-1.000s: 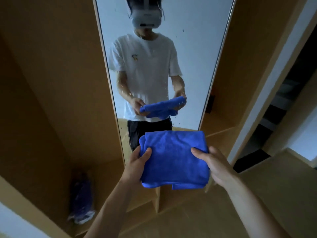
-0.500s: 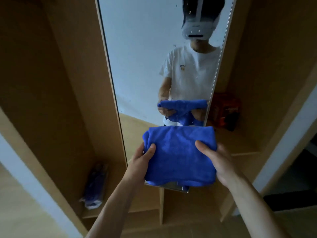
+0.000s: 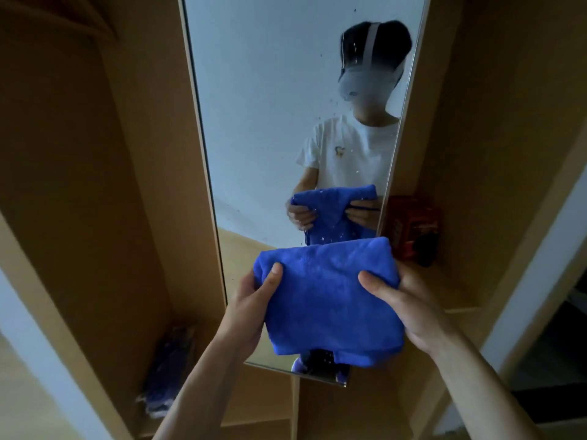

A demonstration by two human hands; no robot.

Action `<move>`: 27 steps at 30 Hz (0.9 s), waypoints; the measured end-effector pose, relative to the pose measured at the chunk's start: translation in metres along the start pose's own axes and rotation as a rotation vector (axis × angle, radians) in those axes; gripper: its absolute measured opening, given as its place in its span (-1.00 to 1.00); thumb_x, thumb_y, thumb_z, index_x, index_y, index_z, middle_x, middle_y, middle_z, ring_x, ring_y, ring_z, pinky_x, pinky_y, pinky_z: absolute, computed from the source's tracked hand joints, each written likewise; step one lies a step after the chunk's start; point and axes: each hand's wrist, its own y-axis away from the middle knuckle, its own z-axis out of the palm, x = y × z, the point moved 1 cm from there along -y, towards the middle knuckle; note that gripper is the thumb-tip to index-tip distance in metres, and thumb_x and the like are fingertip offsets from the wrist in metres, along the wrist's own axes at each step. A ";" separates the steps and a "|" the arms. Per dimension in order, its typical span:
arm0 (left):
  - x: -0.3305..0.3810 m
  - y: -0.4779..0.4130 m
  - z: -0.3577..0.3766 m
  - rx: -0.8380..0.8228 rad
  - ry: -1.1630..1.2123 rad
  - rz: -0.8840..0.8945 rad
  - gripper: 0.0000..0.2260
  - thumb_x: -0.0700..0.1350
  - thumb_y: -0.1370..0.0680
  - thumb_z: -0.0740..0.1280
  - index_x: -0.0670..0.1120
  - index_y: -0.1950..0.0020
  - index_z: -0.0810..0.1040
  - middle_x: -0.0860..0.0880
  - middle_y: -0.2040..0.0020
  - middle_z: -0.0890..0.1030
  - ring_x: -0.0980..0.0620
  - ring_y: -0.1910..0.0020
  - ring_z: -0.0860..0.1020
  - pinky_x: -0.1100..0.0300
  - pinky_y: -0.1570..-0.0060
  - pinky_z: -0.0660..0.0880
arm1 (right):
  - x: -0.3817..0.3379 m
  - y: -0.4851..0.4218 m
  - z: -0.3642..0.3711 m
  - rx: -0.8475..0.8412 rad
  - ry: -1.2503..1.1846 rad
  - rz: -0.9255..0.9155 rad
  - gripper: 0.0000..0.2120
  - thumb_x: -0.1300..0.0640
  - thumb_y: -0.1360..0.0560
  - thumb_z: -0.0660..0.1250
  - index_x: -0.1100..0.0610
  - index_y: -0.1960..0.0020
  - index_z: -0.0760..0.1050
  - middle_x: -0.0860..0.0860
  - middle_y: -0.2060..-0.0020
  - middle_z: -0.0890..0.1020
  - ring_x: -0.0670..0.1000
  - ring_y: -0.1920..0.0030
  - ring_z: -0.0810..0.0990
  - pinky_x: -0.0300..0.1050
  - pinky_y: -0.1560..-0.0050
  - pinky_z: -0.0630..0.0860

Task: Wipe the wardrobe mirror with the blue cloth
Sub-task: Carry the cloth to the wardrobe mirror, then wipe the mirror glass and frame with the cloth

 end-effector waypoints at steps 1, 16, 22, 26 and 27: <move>0.001 -0.002 0.000 0.015 0.002 0.003 -0.72 0.13 -0.56 0.38 -0.03 -0.12 0.69 -0.14 -0.13 0.72 -0.09 -0.16 0.69 0.19 0.02 0.65 | -0.003 0.000 0.003 -0.001 0.002 0.002 -0.62 -0.17 -0.35 0.56 -0.05 -0.10 0.66 0.06 -0.10 0.73 0.11 -0.12 0.72 0.14 -0.14 0.59; 0.045 -0.029 -0.008 -0.164 0.057 -0.133 -0.47 0.35 -0.63 0.09 0.05 -0.24 0.68 -0.08 -0.21 0.70 -0.05 -0.21 0.67 0.09 -0.11 0.62 | -0.021 -0.017 0.070 -0.142 -0.304 0.054 -0.44 -0.11 -0.21 0.70 0.05 -0.14 0.69 0.17 -0.15 0.70 0.22 -0.15 0.70 -0.01 0.00 0.66; 0.045 -0.038 -0.008 -0.246 -0.044 -0.001 -0.59 0.04 -0.72 0.16 0.18 0.19 0.73 0.05 0.24 0.67 0.13 0.25 0.61 0.24 0.25 0.57 | -0.023 -0.019 0.090 -0.041 -0.111 0.010 -0.63 -0.19 -0.38 0.52 -0.05 -0.11 0.69 0.07 -0.08 0.73 0.14 -0.14 0.70 -0.15 -0.01 0.63; 0.053 -0.038 -0.004 -0.238 -0.032 0.072 -0.63 -0.02 -0.72 0.17 0.14 0.15 0.70 0.04 0.25 0.61 0.16 0.27 0.54 0.28 0.23 0.55 | -0.023 -0.019 0.097 -0.045 -0.069 -0.004 -0.68 -0.25 -0.37 0.49 -0.12 -0.04 0.69 0.03 0.00 0.75 0.08 -0.08 0.73 -0.21 0.04 0.63; 0.055 -0.038 -0.001 -0.219 -0.045 0.074 -0.66 -0.07 -0.71 0.20 0.10 0.15 0.68 0.06 0.28 0.59 0.19 0.30 0.52 0.32 0.24 0.53 | -0.022 -0.019 0.098 -0.062 -0.073 -0.005 -0.64 -0.29 -0.33 0.52 -0.15 -0.04 0.69 0.02 -0.02 0.75 0.07 -0.09 0.73 -0.21 0.03 0.63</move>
